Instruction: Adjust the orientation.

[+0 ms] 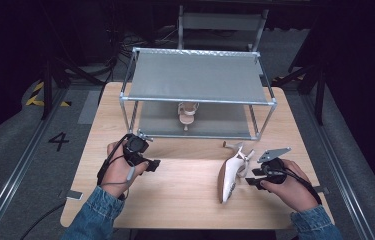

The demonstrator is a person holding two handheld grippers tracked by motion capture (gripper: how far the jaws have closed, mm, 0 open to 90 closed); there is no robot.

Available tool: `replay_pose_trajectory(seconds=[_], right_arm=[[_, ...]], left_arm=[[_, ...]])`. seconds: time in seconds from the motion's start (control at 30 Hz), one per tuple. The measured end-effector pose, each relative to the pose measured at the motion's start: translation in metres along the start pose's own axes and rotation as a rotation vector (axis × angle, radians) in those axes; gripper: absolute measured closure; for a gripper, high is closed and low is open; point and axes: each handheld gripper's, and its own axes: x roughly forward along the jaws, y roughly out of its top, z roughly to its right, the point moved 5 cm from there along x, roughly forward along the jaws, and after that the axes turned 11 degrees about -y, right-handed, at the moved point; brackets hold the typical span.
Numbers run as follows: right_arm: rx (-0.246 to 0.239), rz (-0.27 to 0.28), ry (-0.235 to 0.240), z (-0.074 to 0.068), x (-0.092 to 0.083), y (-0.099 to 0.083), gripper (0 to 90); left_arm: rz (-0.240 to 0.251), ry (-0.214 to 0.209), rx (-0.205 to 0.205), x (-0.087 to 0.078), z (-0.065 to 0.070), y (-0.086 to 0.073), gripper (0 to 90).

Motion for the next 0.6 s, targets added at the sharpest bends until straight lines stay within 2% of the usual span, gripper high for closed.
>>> replay_pose_trajectory(seconds=[0.13, 0.17, 0.37, 0.5, 0.6], right_arm=[[-0.021, -0.01, 0.0, -0.002, 0.006, 0.004, 61.4], [-0.027, -0.011, -0.002, -0.002, 0.007, 0.004, 62.9], [-0.062, -0.013, -0.01, -0.007, 0.015, 0.009, 72.2], [-0.075, -0.017, -0.009, -0.008, 0.014, 0.011, 82.1], [-0.07, 0.005, -0.023, -0.008, 0.007, 0.014, 83.4]], left_arm=[[-0.006, 0.005, 0.008, -0.001, -0.002, -0.004, 24.3], [-0.007, 0.001, -0.005, -0.001, -0.001, -0.006, 24.3], [-0.01, 0.005, -0.003, -0.001, -0.003, -0.01, 23.8], [-0.008, 0.003, -0.004, -0.001, -0.003, -0.01, 23.8], [-0.003, -0.002, -0.001, -0.001, -0.003, -0.01, 23.7]])
